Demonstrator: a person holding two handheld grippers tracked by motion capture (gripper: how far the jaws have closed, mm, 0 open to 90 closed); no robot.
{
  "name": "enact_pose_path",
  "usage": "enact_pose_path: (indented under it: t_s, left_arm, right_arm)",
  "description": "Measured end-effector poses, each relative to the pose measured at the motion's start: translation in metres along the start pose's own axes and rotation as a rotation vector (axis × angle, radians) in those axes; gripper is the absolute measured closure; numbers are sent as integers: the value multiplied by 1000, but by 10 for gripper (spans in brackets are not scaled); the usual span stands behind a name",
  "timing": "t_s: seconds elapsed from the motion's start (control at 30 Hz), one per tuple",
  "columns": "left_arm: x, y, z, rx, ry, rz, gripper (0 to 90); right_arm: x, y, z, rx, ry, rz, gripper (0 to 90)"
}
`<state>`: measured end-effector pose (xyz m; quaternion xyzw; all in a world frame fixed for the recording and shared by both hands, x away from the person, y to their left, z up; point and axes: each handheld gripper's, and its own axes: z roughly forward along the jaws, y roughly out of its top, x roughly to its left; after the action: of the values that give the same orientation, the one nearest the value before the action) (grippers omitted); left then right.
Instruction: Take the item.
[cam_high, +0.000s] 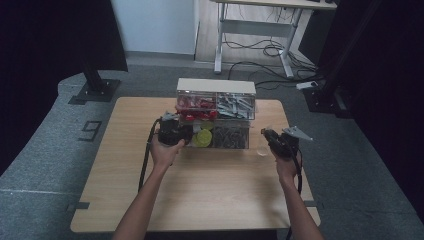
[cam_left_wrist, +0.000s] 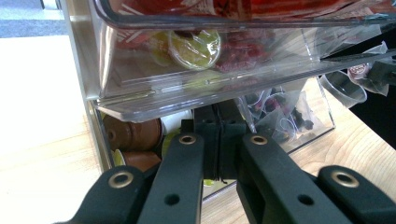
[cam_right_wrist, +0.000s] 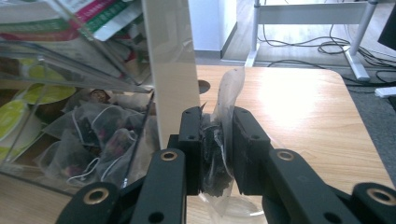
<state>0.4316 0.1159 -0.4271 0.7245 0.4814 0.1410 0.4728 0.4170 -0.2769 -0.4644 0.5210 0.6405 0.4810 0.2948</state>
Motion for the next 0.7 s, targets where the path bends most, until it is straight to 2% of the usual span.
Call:
enact_pose_path:
  t_s: [0.2,0.5,0.53,0.57,0.7]
  left_arm:
    - [0,0,1,3,3,2,891]
    - [-1,-3,3,12,-8,-6,891]
    - [0,-3,4,12,-10,-8,891]
    - [0,-4,4,12,-12,-10,891]
    - [0,-3,3,11,-9,-9,891]
  right_arm:
    - [-8,-1,3,8,-25,11,750]
    - [-9,-2,7,9,-35,15,745]
    - [-8,-3,8,13,-40,6,730]
    - [-6,-3,11,17,-59,-14,667]
    - [-6,-4,12,17,-71,-13,637]
